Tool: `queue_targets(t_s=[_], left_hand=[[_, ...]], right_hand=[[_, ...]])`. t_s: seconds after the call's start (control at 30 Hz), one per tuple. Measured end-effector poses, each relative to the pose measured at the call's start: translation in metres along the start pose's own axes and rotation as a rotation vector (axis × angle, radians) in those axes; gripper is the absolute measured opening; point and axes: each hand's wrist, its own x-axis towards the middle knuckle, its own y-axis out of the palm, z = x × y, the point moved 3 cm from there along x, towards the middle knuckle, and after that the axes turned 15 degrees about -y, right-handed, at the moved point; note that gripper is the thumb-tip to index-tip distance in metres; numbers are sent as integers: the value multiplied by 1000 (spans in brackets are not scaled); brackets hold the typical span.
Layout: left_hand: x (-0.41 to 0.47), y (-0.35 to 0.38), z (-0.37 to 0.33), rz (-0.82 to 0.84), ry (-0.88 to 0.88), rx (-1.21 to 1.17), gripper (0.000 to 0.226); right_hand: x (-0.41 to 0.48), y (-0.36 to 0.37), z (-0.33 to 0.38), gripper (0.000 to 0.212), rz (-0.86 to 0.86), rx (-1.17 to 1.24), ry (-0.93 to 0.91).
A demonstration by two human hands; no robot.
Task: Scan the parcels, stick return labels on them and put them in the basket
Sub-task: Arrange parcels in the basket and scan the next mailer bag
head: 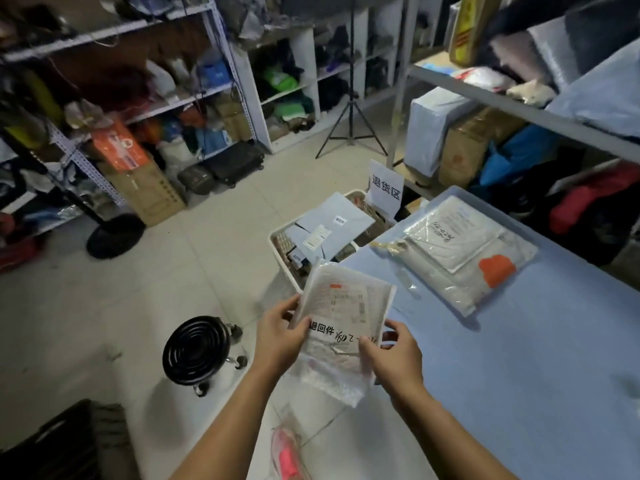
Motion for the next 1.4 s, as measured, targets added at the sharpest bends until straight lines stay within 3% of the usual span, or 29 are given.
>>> queue_targets(t_s=[0.3, 0.53, 0.83, 1.17, 1.4], left_hand=[[149, -109, 24, 151, -18, 10, 50], [296, -108, 16, 269, -33, 65, 56], [514, -27, -6, 347, -33, 310, 56], [715, 135, 6, 591, 158, 579, 62], [790, 251, 31, 720, 339, 653, 64]], right_hand=[[71, 162, 51, 53, 3, -9, 50], [180, 227, 68, 43, -72, -46, 102], [383, 291, 29, 43, -158, -64, 217], [553, 320, -74, 48, -367, -80, 362], [618, 321, -157, 38, -528, -137, 405]])
